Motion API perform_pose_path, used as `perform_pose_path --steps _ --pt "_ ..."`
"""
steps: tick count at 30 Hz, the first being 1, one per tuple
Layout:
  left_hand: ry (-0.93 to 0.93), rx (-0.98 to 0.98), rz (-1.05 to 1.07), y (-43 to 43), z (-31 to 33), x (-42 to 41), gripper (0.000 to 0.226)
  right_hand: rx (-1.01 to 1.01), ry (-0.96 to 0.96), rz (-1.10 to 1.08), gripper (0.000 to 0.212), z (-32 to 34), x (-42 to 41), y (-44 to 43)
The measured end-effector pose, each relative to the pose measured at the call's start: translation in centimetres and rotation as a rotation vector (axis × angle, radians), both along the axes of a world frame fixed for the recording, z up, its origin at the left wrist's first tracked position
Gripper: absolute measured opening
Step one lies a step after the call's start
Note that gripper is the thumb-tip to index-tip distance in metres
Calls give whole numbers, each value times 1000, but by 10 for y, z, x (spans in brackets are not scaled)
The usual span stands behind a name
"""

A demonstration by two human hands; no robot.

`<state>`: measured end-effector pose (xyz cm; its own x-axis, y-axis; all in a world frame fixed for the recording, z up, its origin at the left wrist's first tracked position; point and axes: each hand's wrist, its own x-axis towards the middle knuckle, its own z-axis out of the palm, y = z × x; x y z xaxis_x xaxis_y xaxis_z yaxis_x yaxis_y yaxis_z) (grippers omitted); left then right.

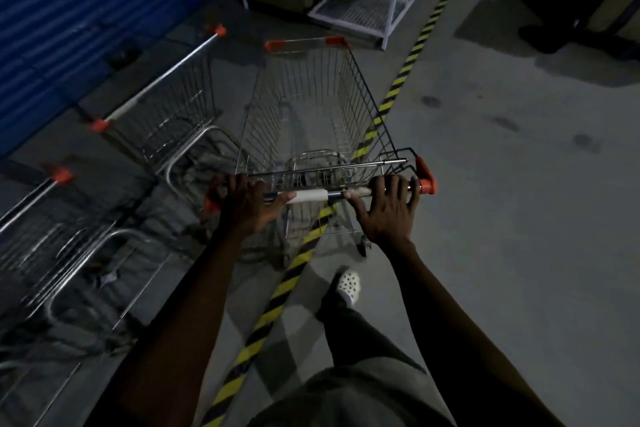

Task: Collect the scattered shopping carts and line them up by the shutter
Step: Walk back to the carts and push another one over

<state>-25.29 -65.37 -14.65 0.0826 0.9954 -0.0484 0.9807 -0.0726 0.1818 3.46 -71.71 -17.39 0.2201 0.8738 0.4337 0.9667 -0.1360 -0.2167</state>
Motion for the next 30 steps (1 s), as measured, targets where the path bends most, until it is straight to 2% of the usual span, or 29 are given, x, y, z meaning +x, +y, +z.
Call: perform_pose_path --steps 2,5,9,11,14,21,30 --pt "30 2 33 36 10 20 96 -36 6 23 60 -1 15 53" --pt "-104 -41 167 94 25 54 111 -84 26 32 63 5 34 138" --pt "-157 -36 196 159 11 94 94 -249 50 58 70 21 52 240" --pt "-110 -42 167 189 3 108 91 -350 54 89 72 36 59 283" --pt "-61 -132 197 240 7 123 107 -416 62 105 63 49 67 341" --pt "-29 -130 230 331 1 127 111 -270 37 144 61 25 64 441" --pt "-63 -124 286 447 -1 111 113 -217 72 197 59 18 36 568"
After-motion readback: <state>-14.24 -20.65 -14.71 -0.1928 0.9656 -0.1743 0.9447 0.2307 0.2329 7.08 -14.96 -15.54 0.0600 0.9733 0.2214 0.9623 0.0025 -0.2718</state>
